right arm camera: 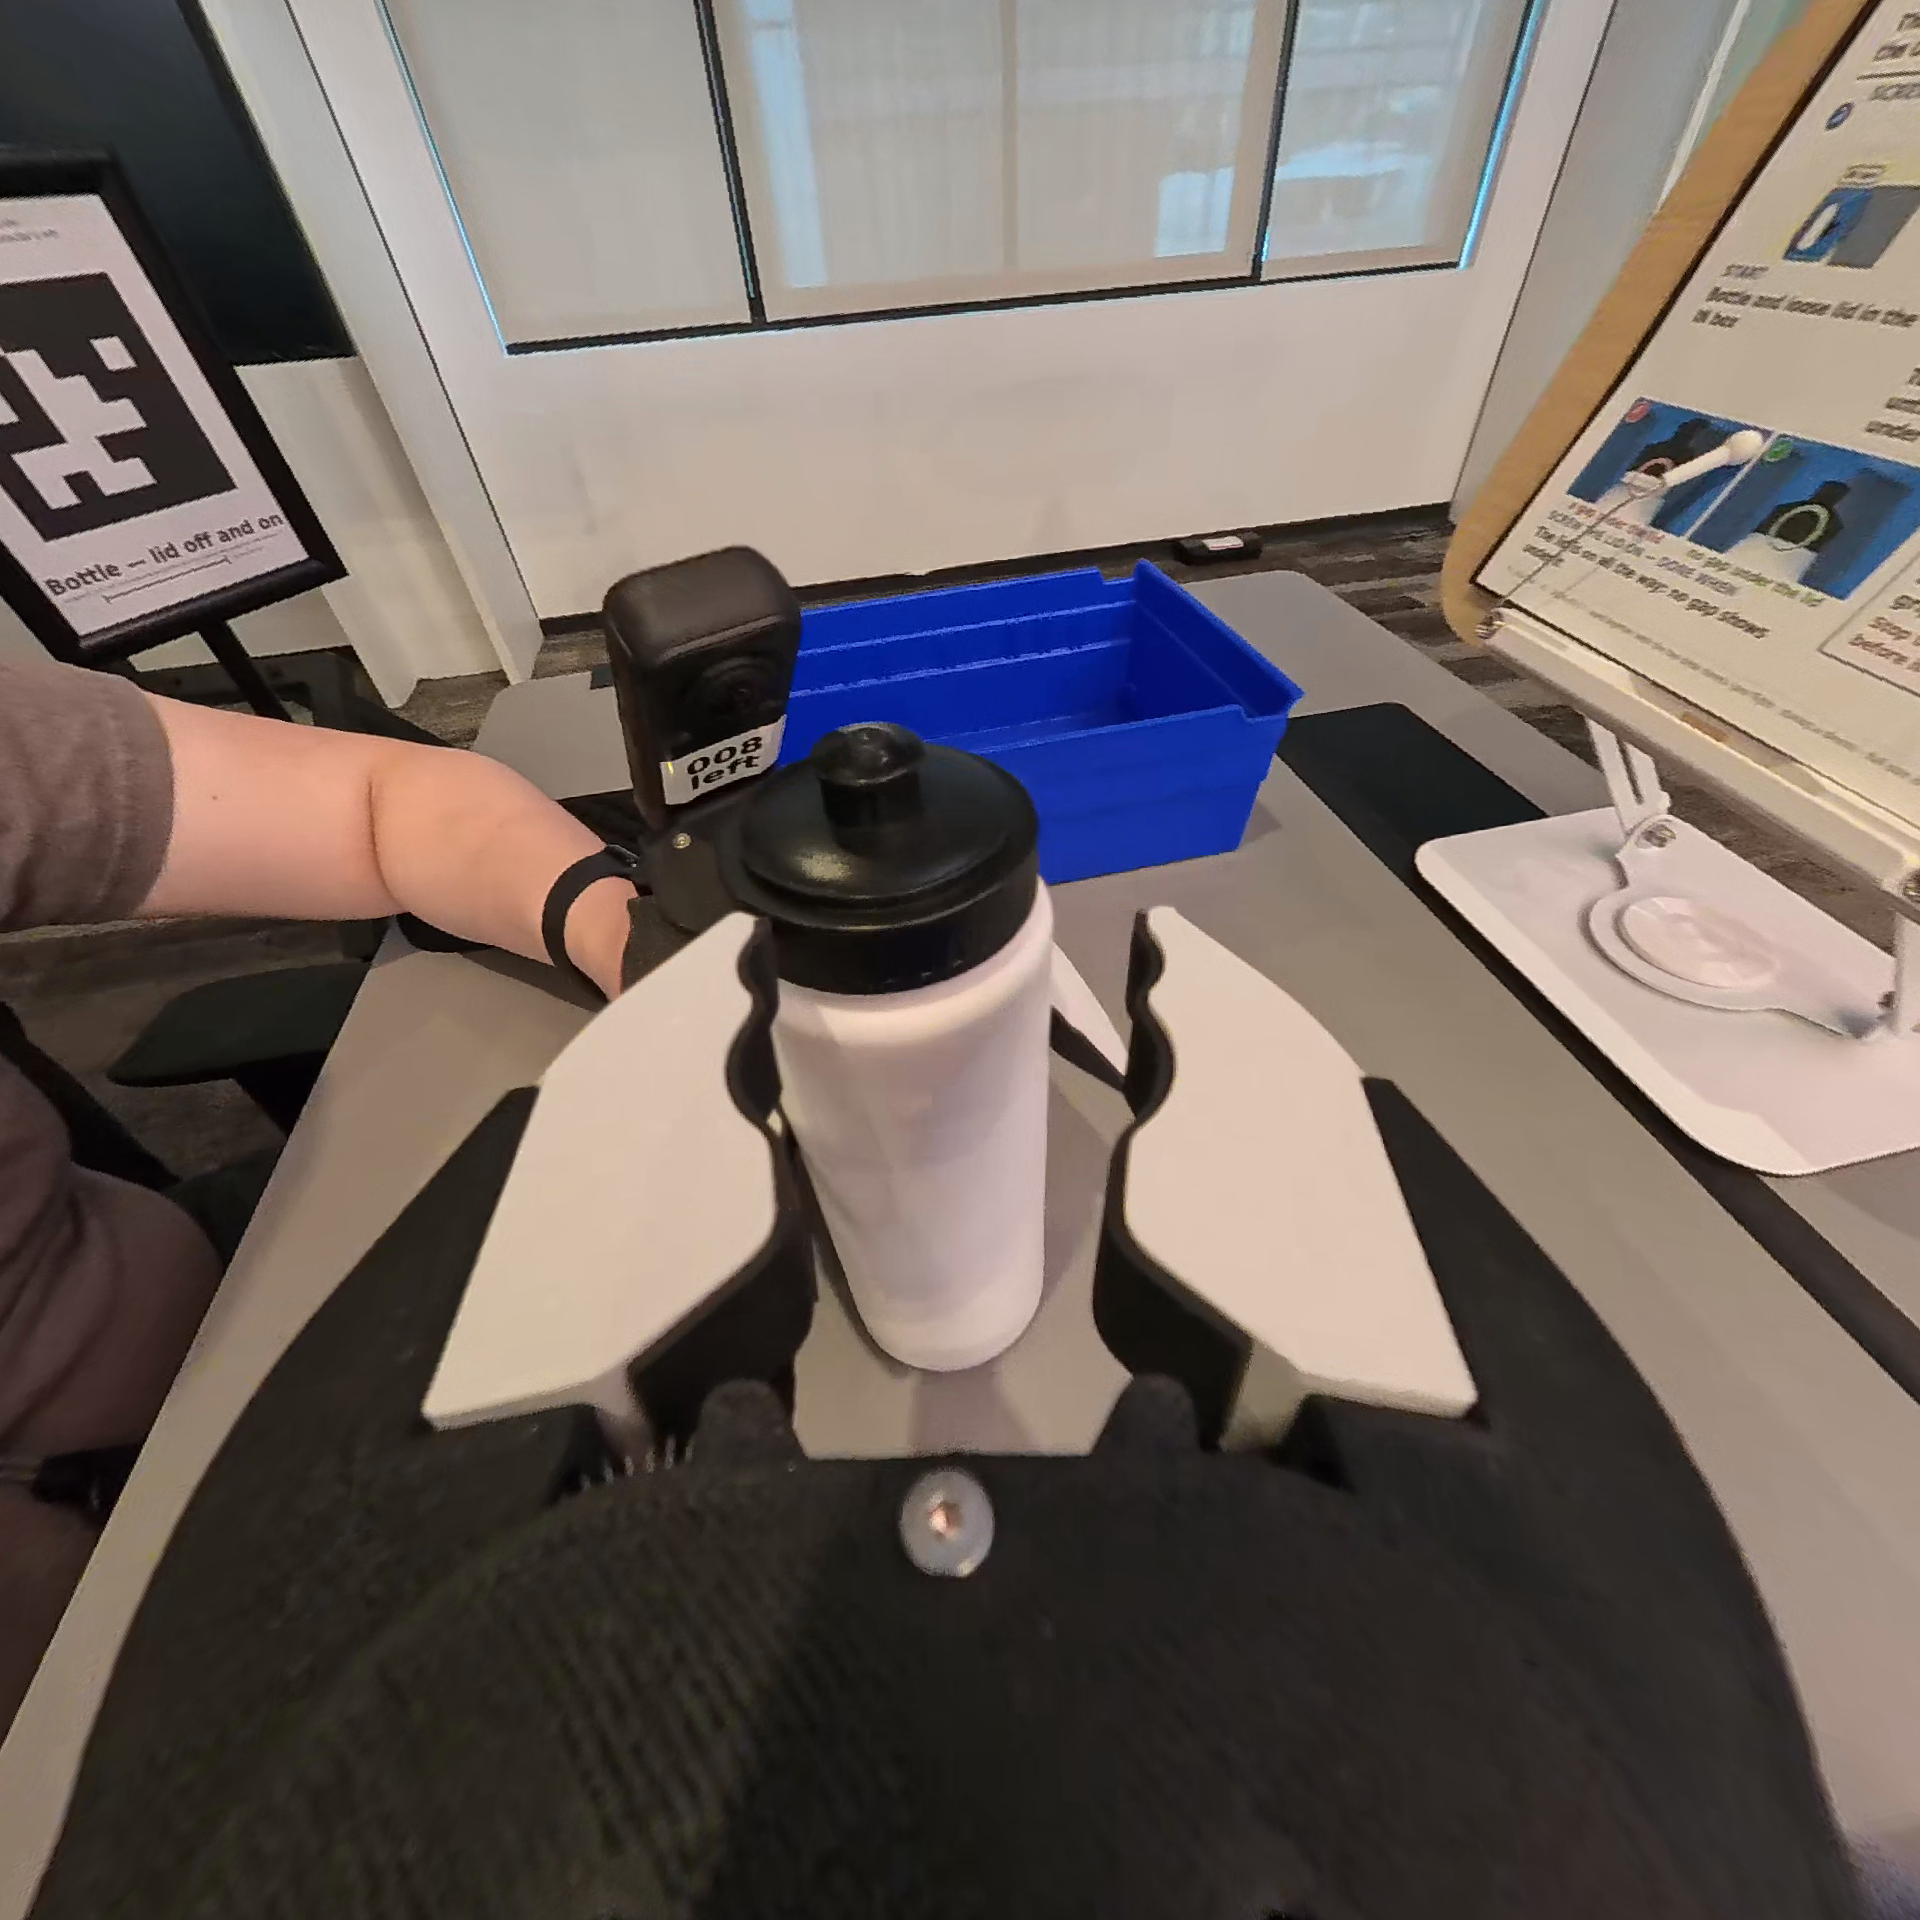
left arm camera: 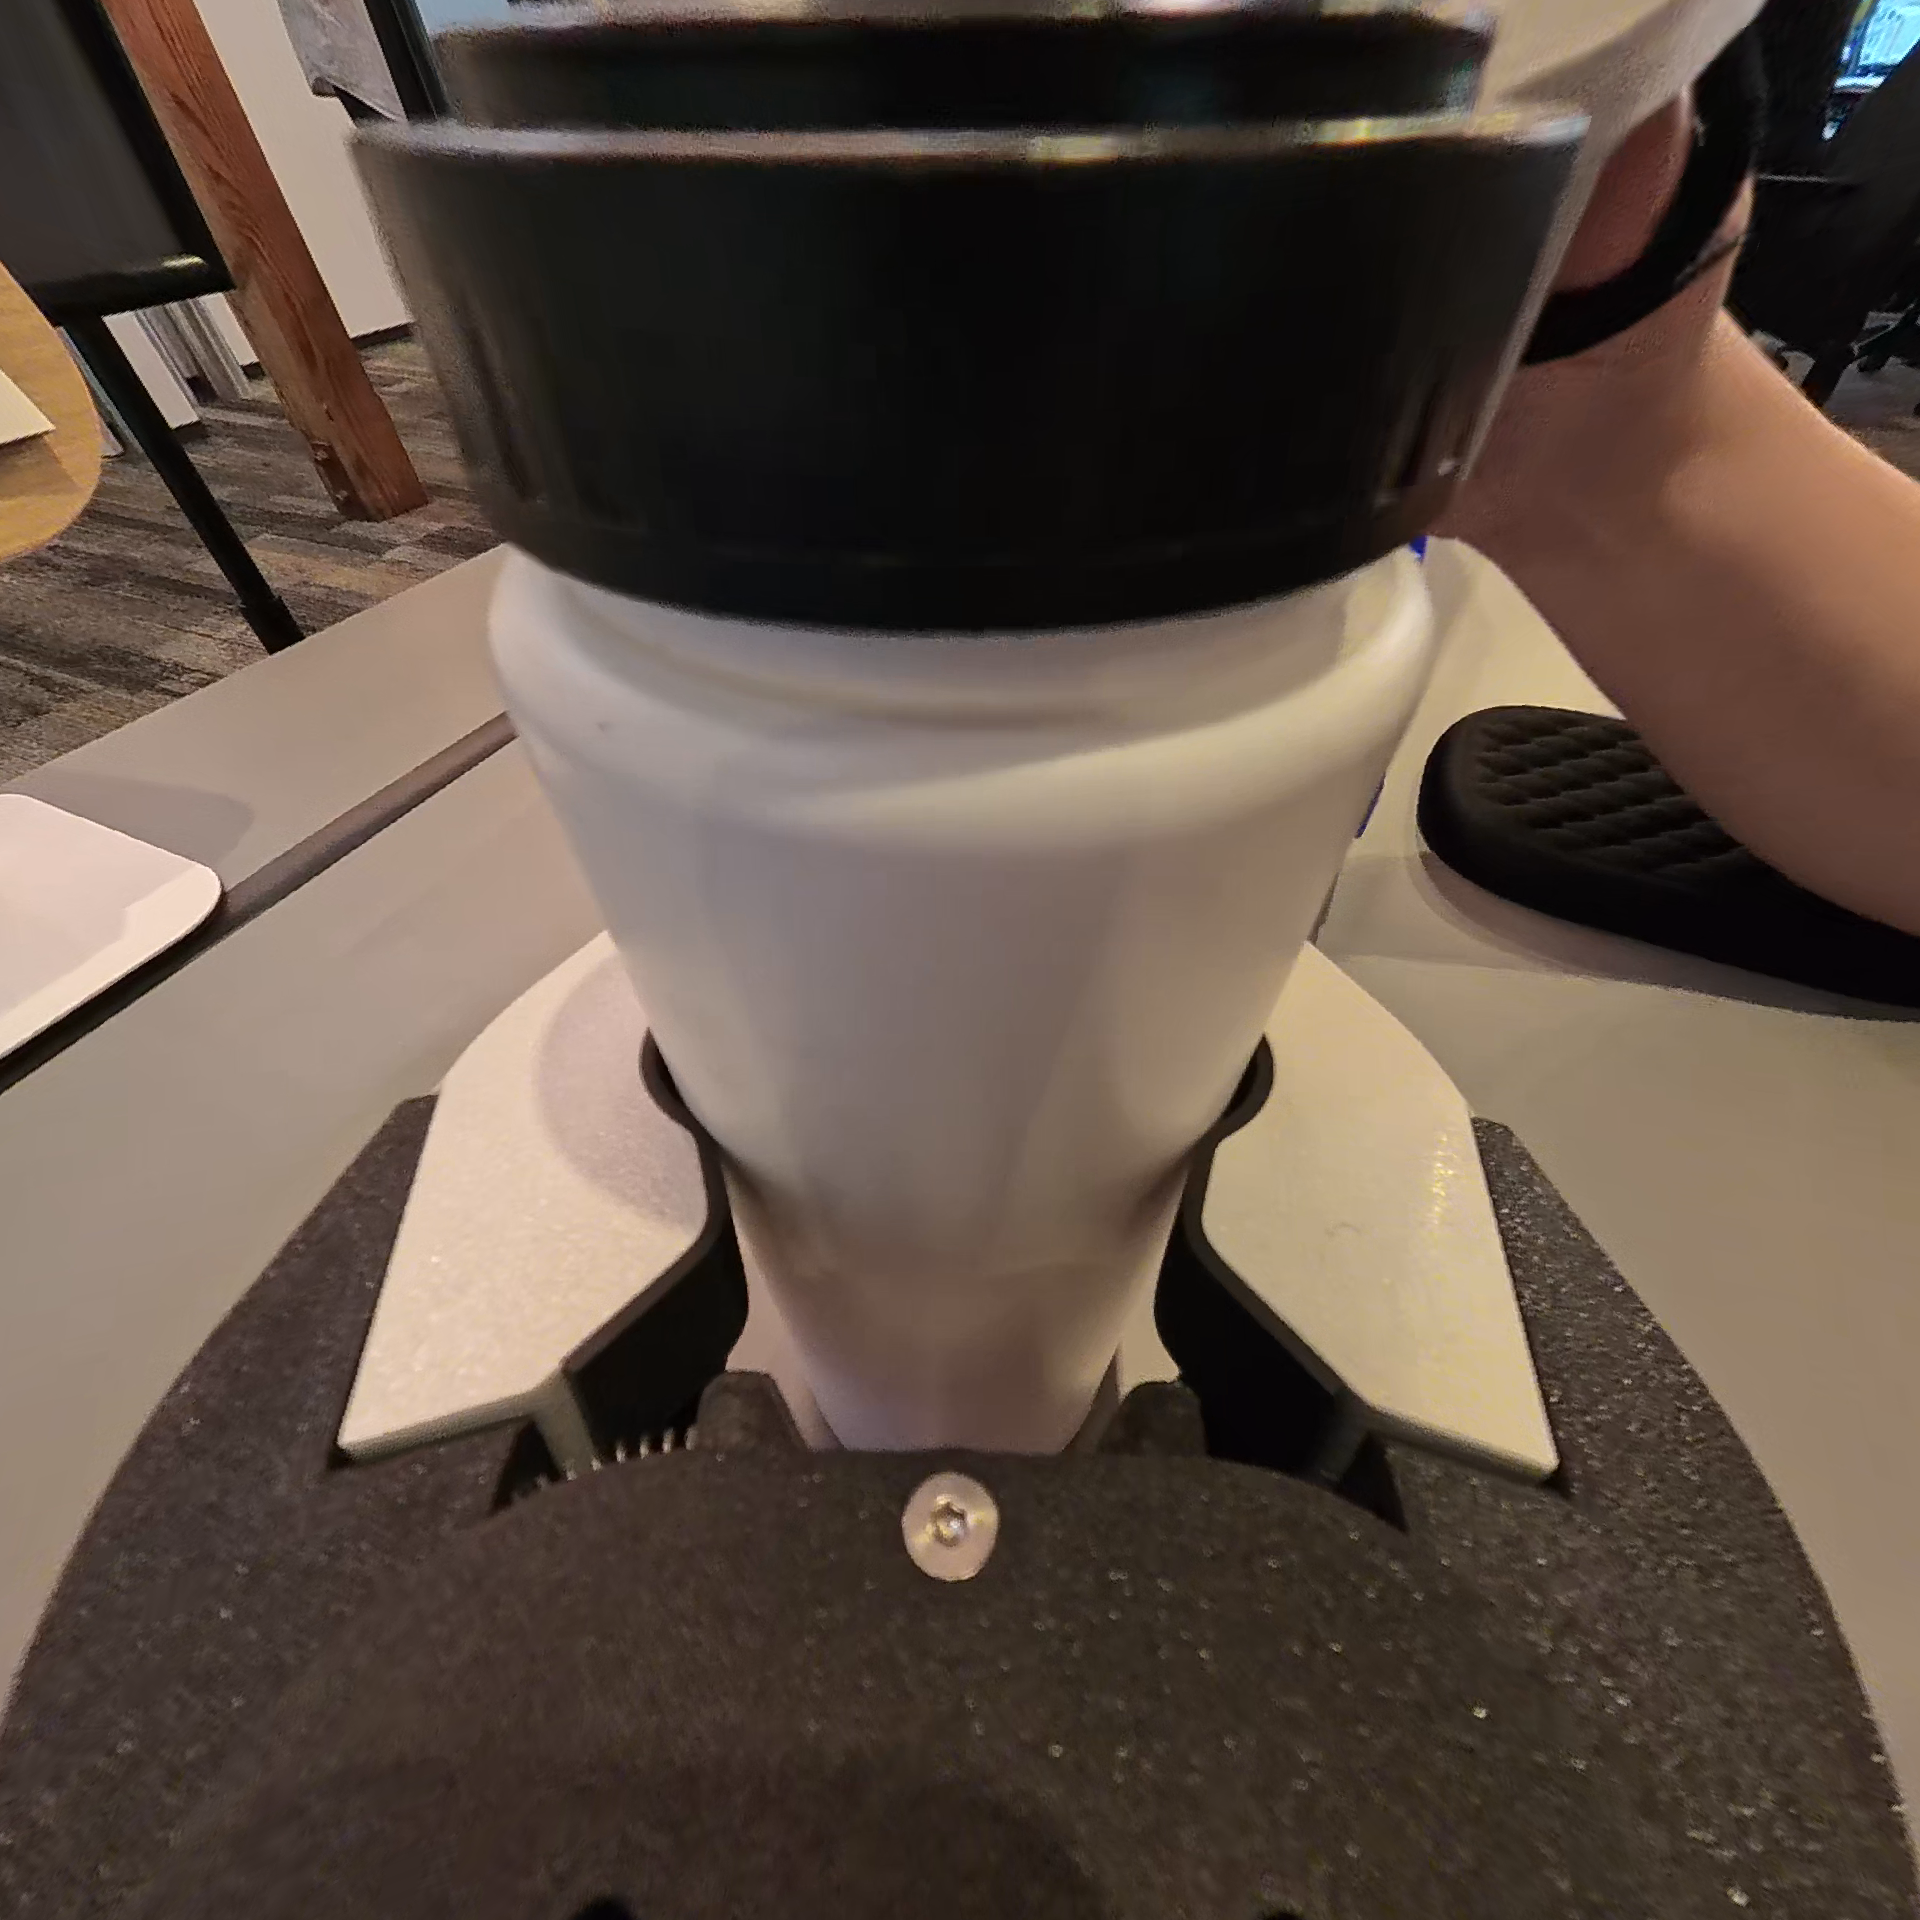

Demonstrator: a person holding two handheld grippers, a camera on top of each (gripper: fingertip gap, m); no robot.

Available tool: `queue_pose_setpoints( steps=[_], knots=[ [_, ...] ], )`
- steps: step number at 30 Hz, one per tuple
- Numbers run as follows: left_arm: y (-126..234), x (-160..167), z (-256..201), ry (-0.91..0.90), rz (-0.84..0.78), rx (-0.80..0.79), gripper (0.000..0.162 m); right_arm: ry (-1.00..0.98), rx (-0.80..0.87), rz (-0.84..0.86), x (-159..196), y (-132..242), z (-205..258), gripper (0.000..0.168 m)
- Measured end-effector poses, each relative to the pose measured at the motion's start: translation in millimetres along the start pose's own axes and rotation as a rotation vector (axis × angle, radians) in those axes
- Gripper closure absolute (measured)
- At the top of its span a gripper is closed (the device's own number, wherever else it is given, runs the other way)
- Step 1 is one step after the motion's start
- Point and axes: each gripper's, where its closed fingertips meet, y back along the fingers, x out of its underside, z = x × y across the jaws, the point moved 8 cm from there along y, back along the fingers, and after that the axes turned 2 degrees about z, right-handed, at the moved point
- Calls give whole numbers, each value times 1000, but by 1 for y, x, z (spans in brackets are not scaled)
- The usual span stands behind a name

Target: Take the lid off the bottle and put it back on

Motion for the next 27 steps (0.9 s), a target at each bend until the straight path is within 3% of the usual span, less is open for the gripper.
queue_pose_setpoints(
  steps=[5, 8, 14, 20, 24, 27],
  knots=[
    [0, 0, 0, 1, 1, -5, 62, 12, -46, -7, -6, -15, 17, 97],
    [-1, 0, -2, -3, 5, 3, 62, 46, 28, 48, 0, -27, 16, 93],
    [-2, -1, 0, 9, 3, 5, 62, 8, 3, 34, 3, -13, 5, 92],
    [2, 0, 0, -8, 4, -5, 62, -54, 9, -41, 1, 7, -8, 108],
    [0, 0, 0, -1, 5, 4, 62, -9, -82, -36, -8, -4, 12, 90],
    [0, 0, -1, -1, 3, 4, 62, 5, -8, 11, -5, -23, 19, 72]
  ],
)
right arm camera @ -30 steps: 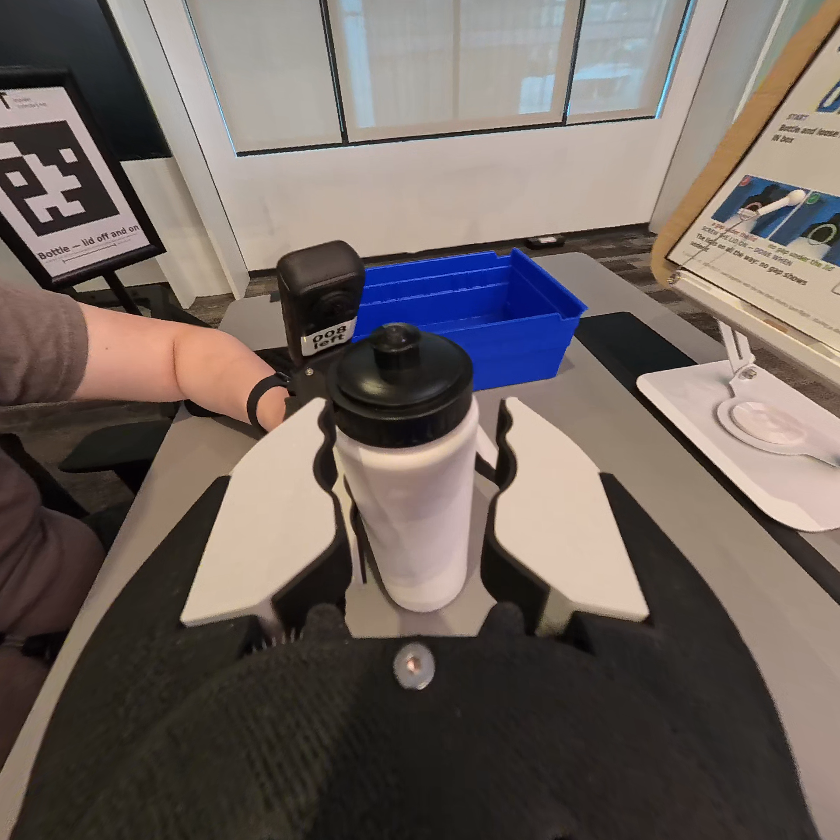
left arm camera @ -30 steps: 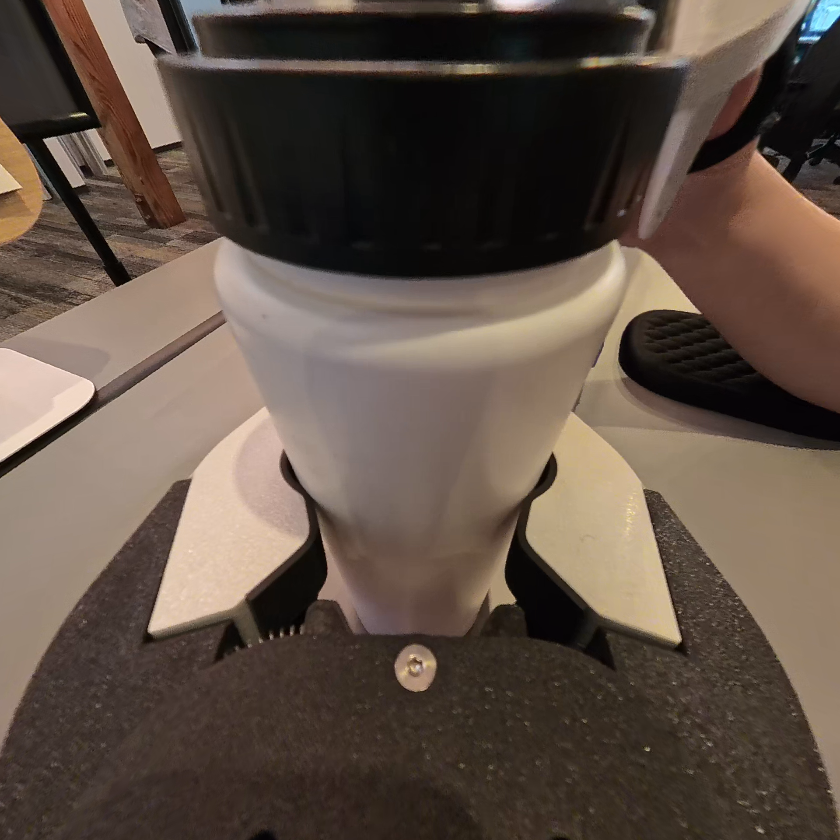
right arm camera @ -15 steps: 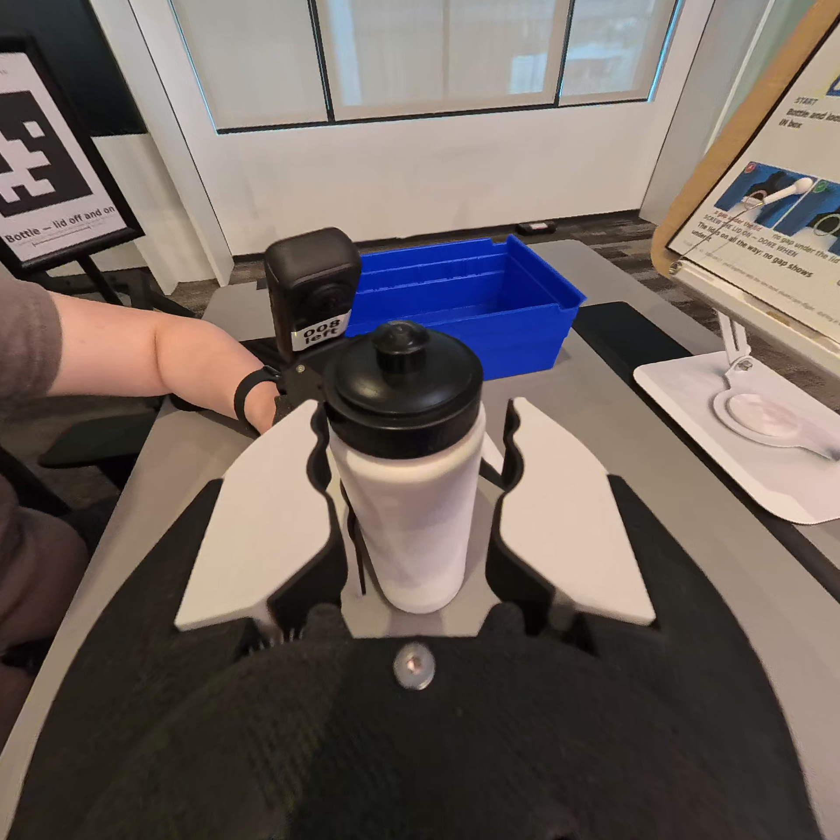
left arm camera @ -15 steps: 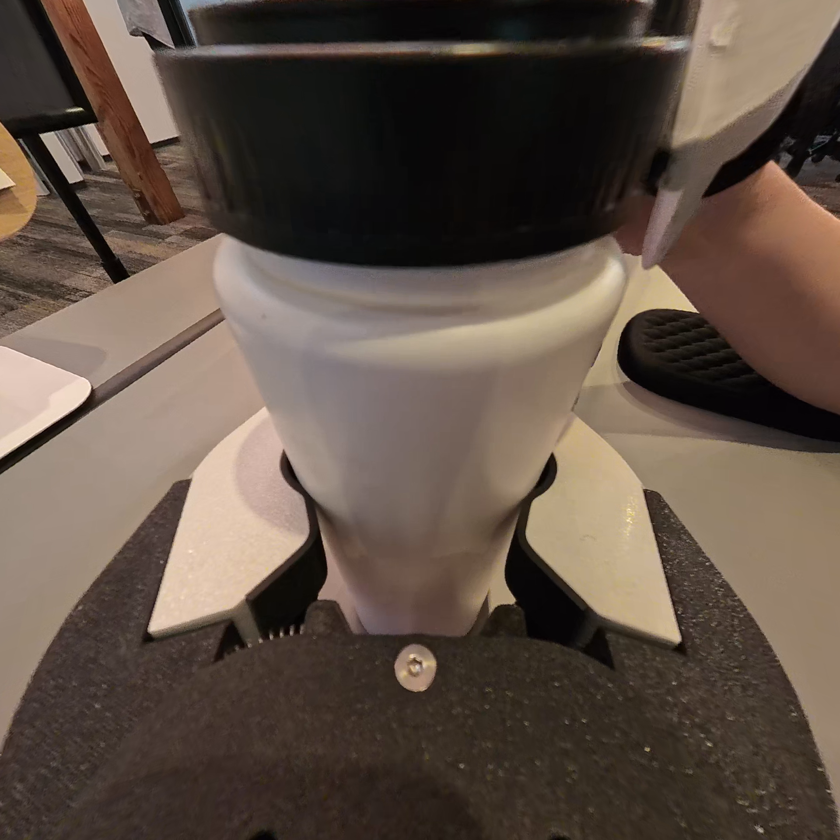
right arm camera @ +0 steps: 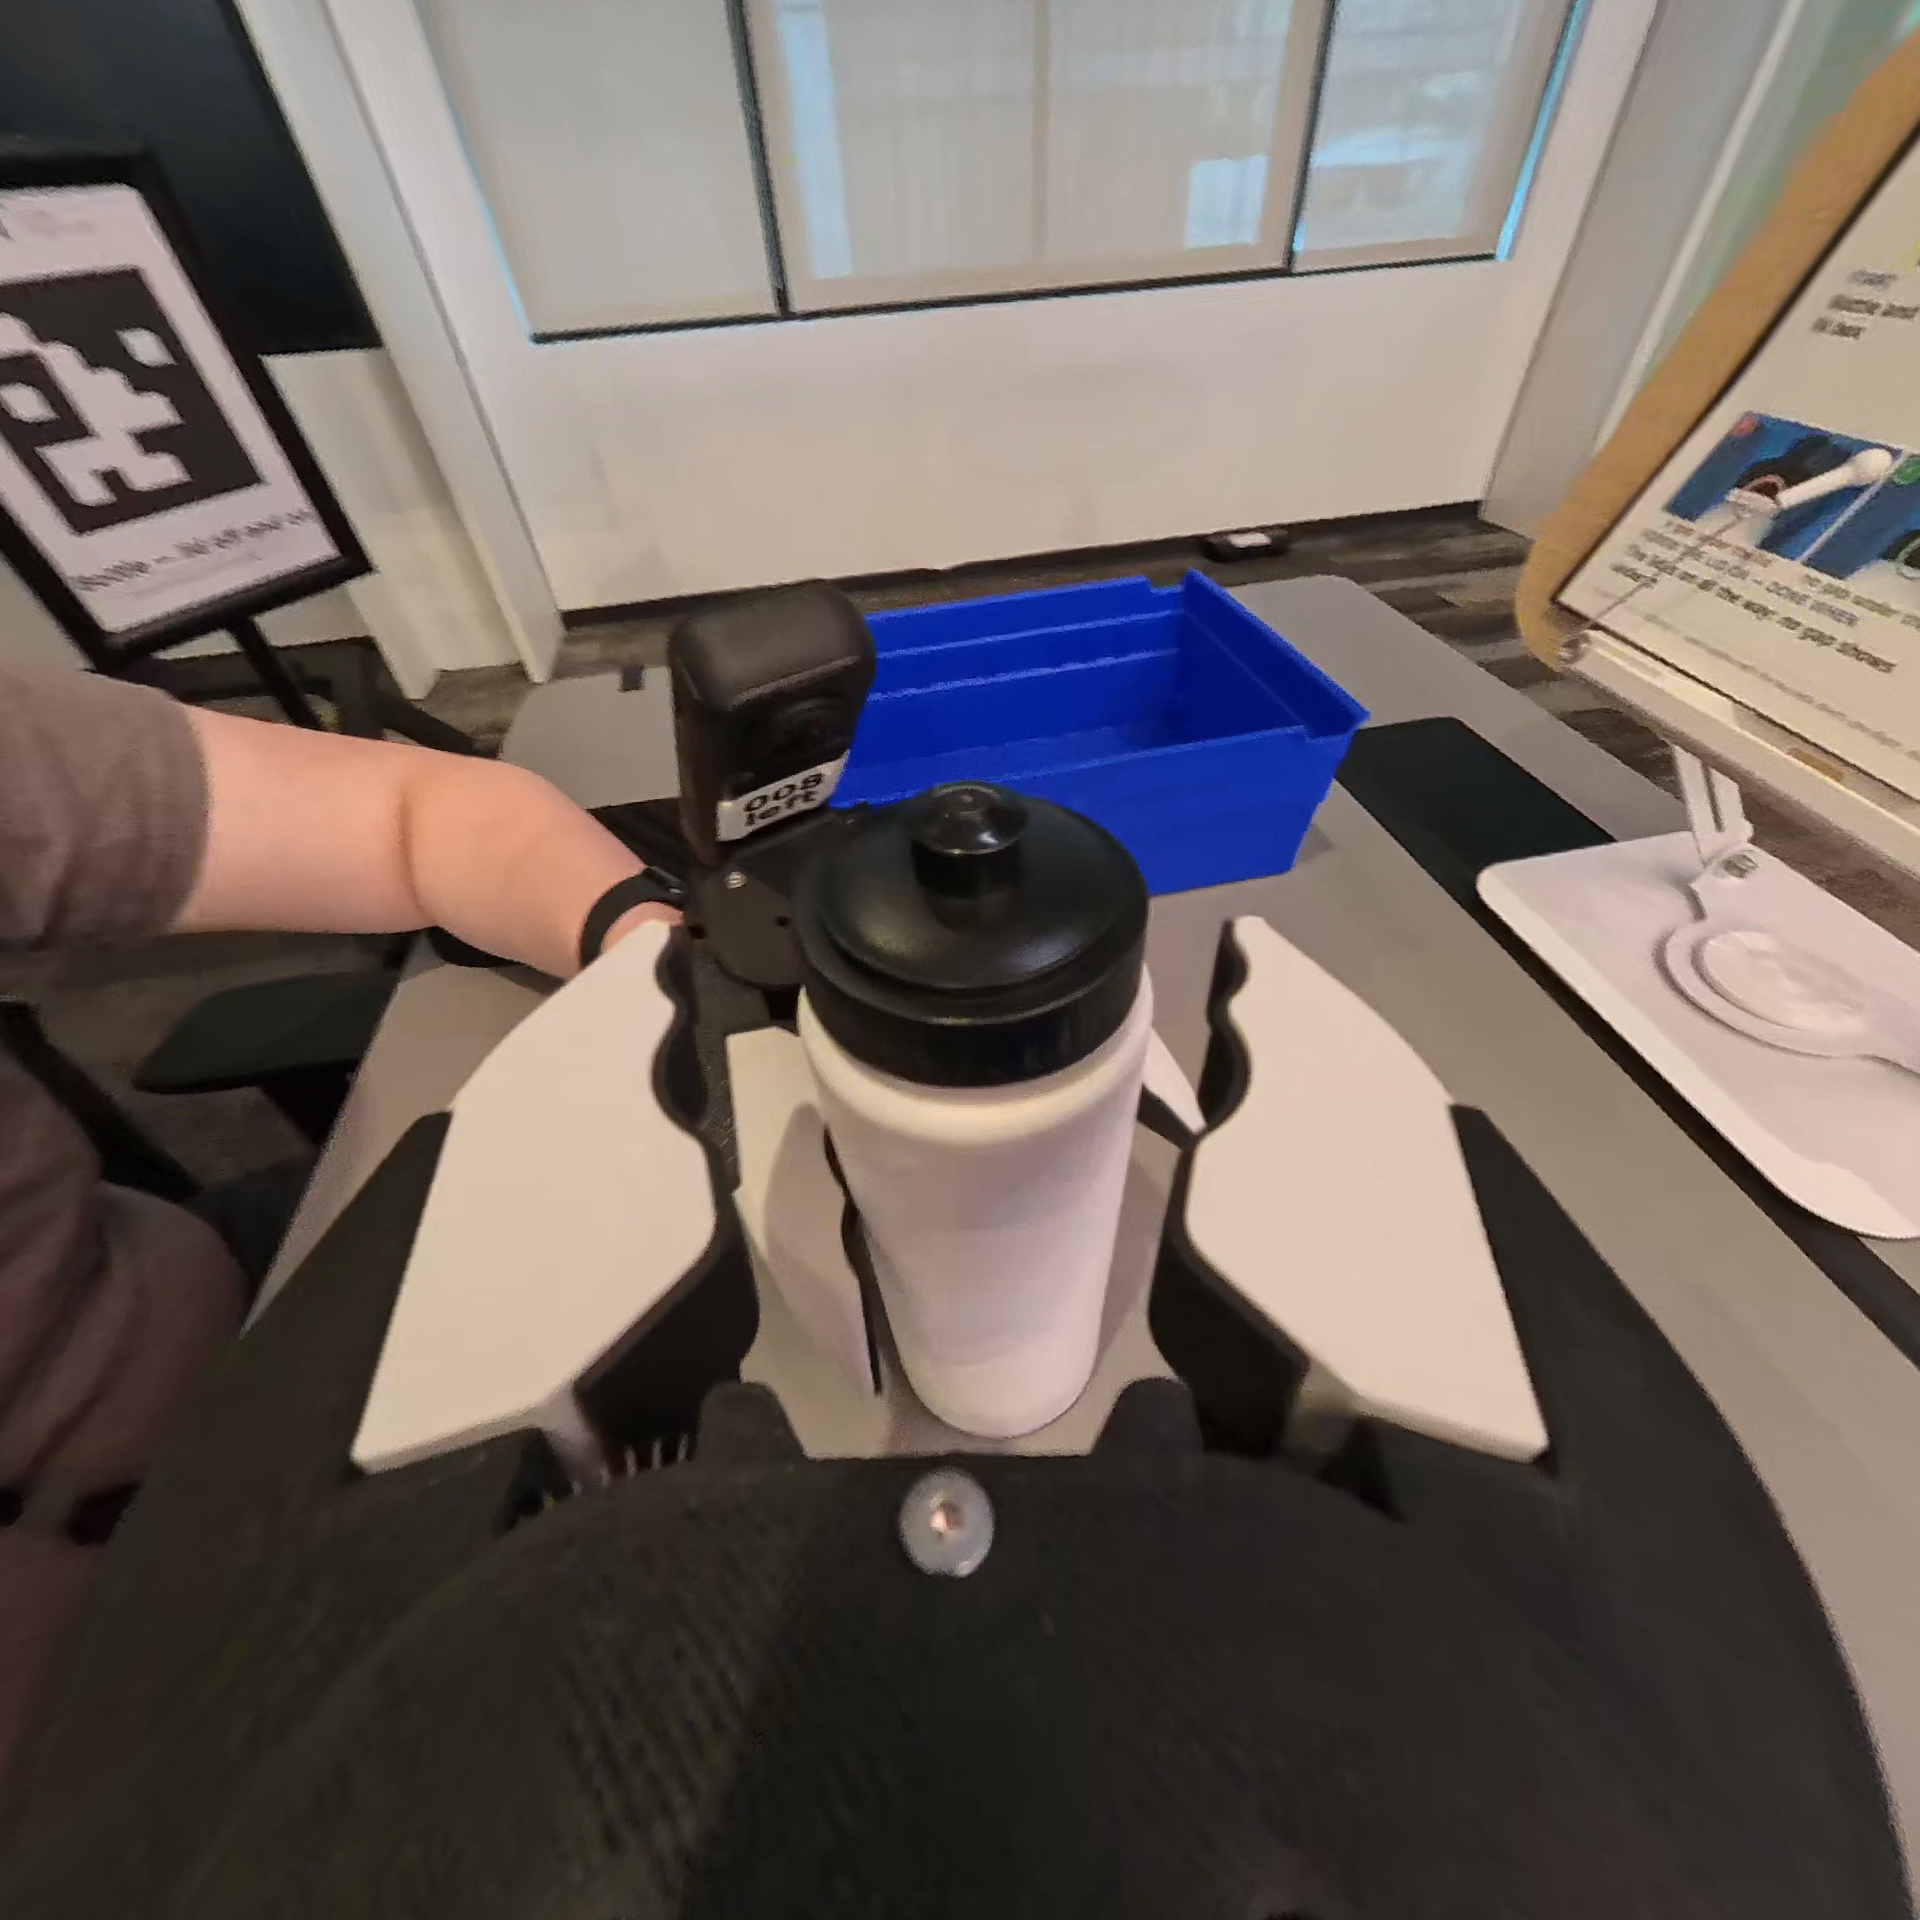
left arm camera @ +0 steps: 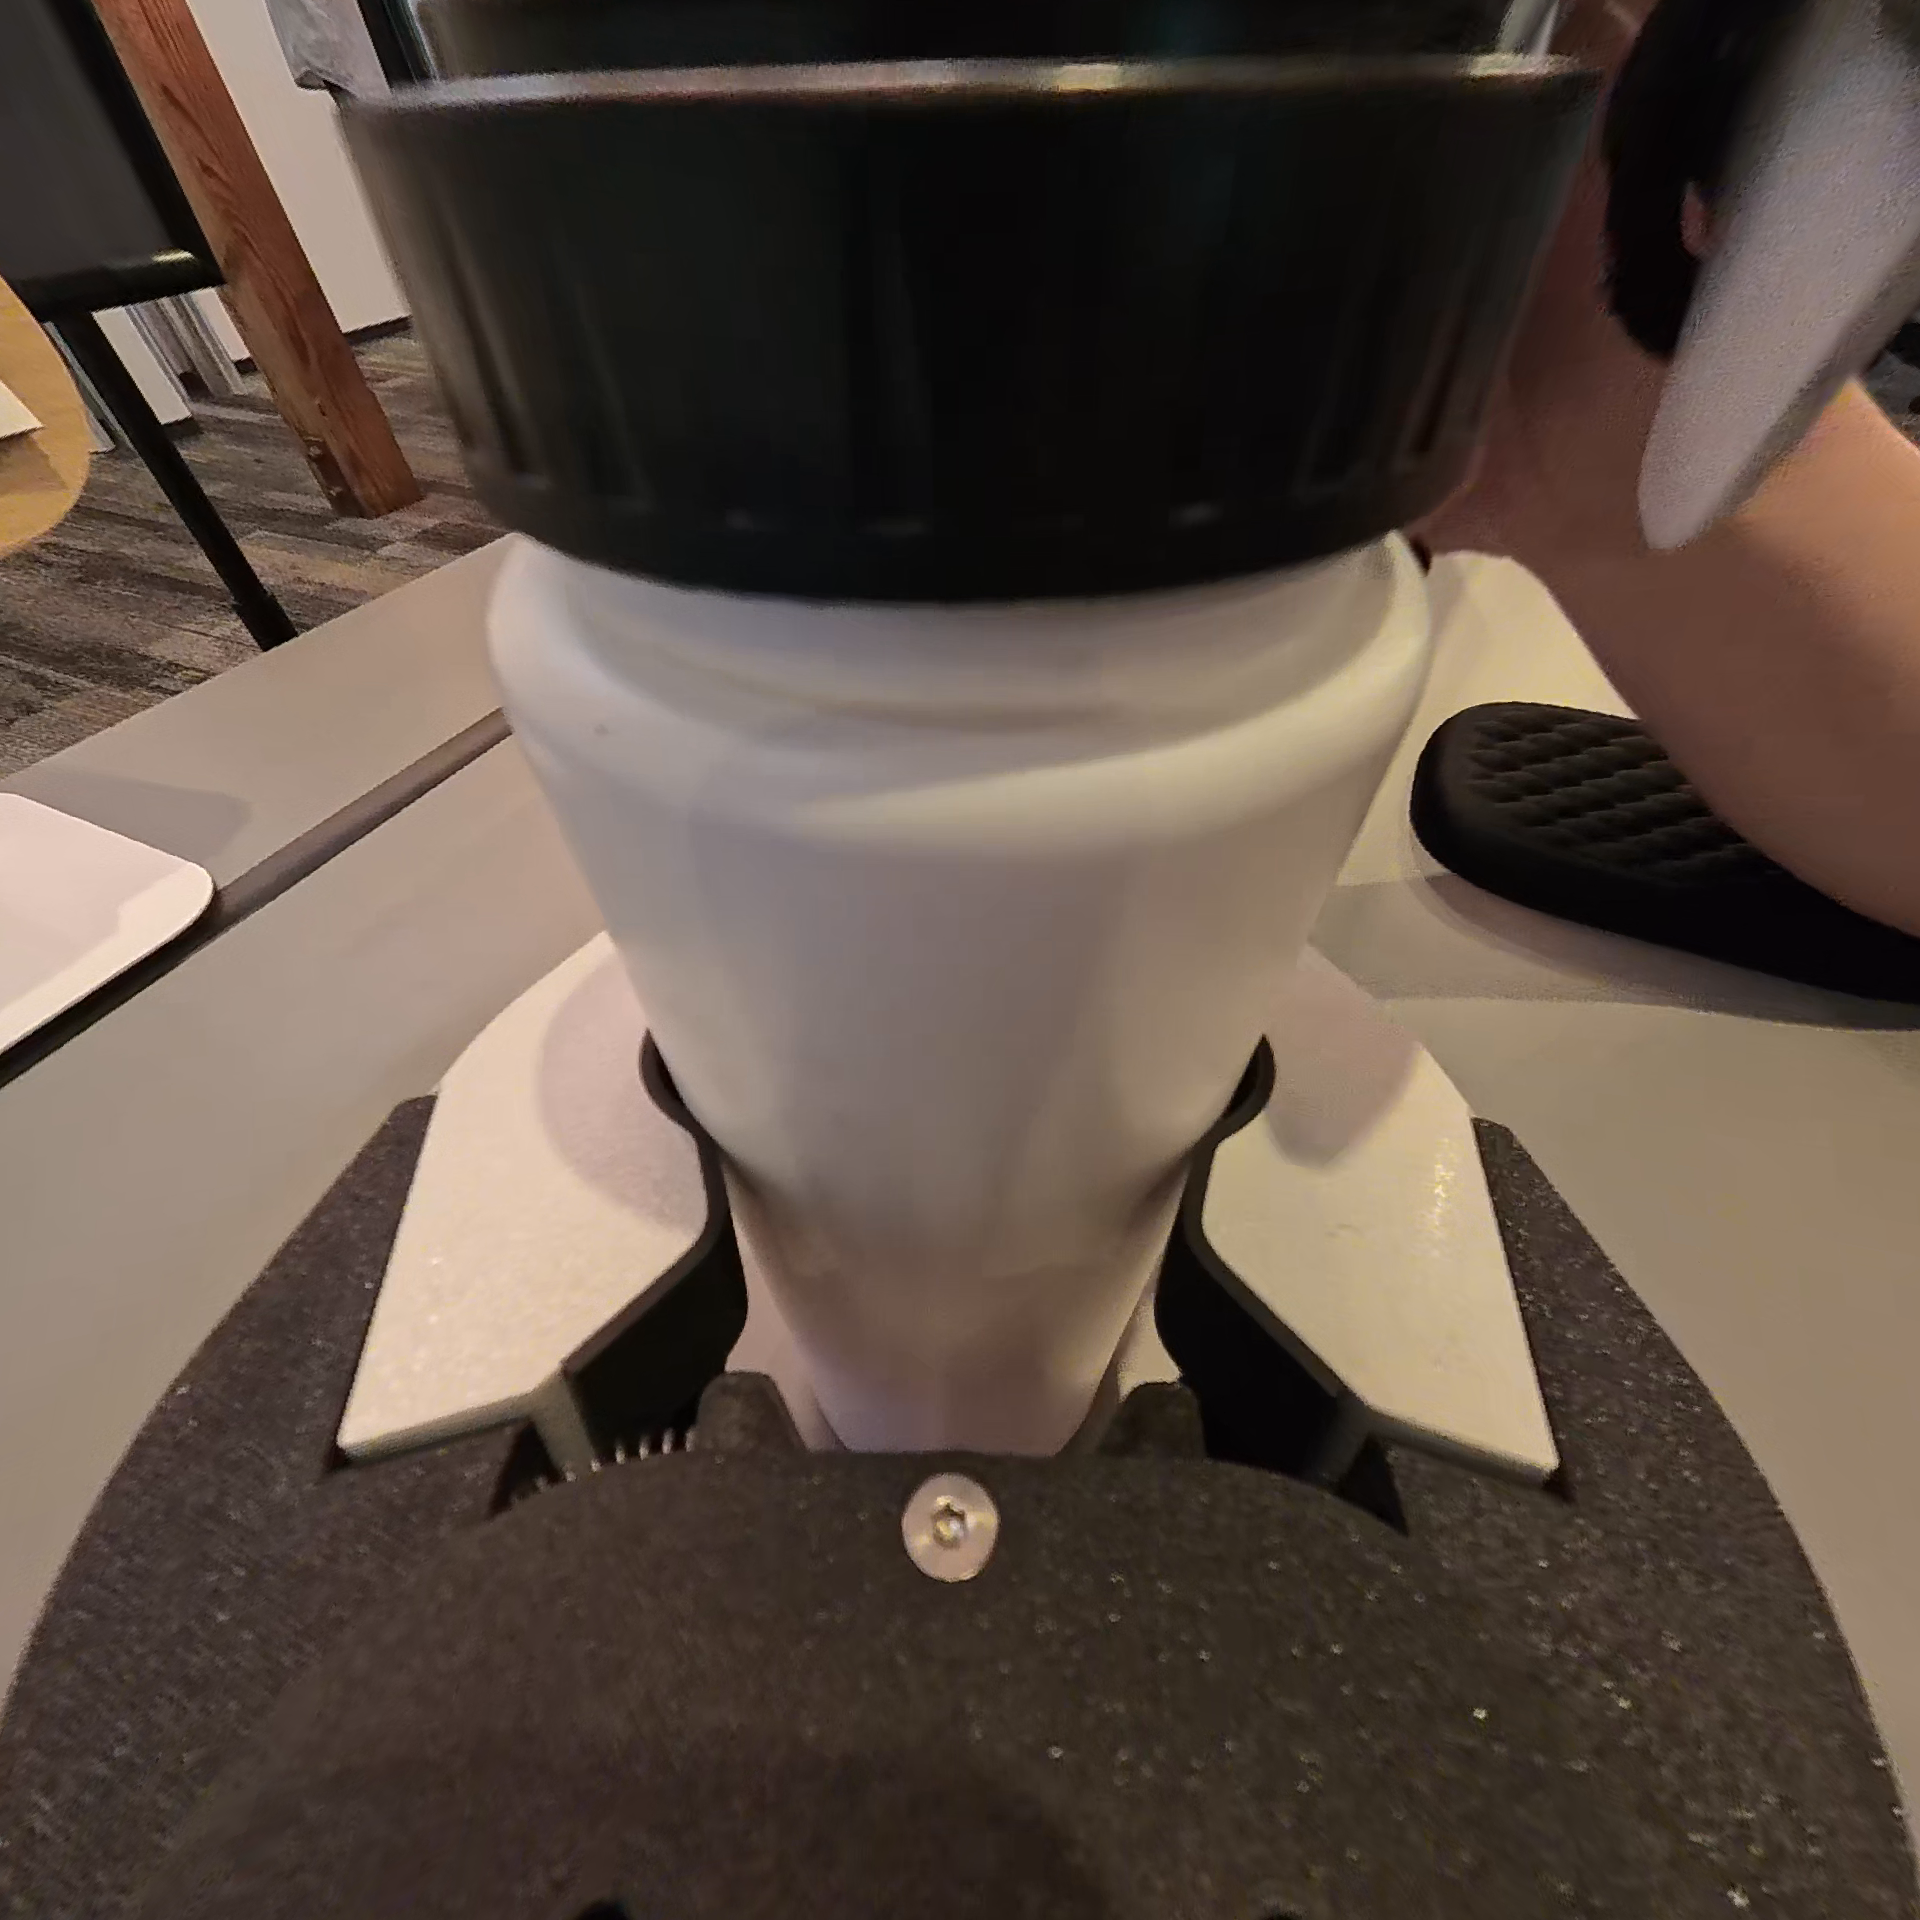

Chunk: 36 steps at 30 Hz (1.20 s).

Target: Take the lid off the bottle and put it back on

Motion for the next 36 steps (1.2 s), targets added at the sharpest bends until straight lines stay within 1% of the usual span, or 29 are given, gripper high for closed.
queue_pose_setpoints(
  steps=[3, 5, 14, 16, 18, 20, 21, 24, 25, 31, 36],
  knots=[
    [-1, 0, -3, -2, -1, 7, 61, -18, 91, -13, 4, -13, -3, 71],
    [-1, 0, -4, -2, 0, 8, 62, -22, 80, -22, 6, -12, -6, 69],
    [-1, 0, -1, 3, 5, 3, 62, -20, 72, 36, 8, 15, -21, 68],
    [0, 0, -1, 0, 4, 3, 62, -20, 77, 50, 8, 20, -23, 71],
    [1, 1, -1, -1, 2, 2, 62, -17, 48, 18, 5, 24, -21, 73],
    [0, 0, -1, -1, 3, 1, 62, -27, -7, -31, 1, 19, -13, 72],
    [0, 0, -1, -1, 2, 1, 62, -26, -2, -39, 1, 12, -9, 72],
    [-1, 0, -2, -2, 0, 5, 62, 8, 94, -16, 5, -7, -6, 73],
    [-1, 0, -2, 0, -1, 4, 62, 15, 95, -21, 5, -8, -5, 74],
    [-2, -1, -2, 5, 1, 4, 62, 7, 78, -17, 5, 6, -13, 73],
    [-2, 0, -2, 4, -3, 3, 62, 5, 68, 0, 6, 9, -14, 75]
  ],
)
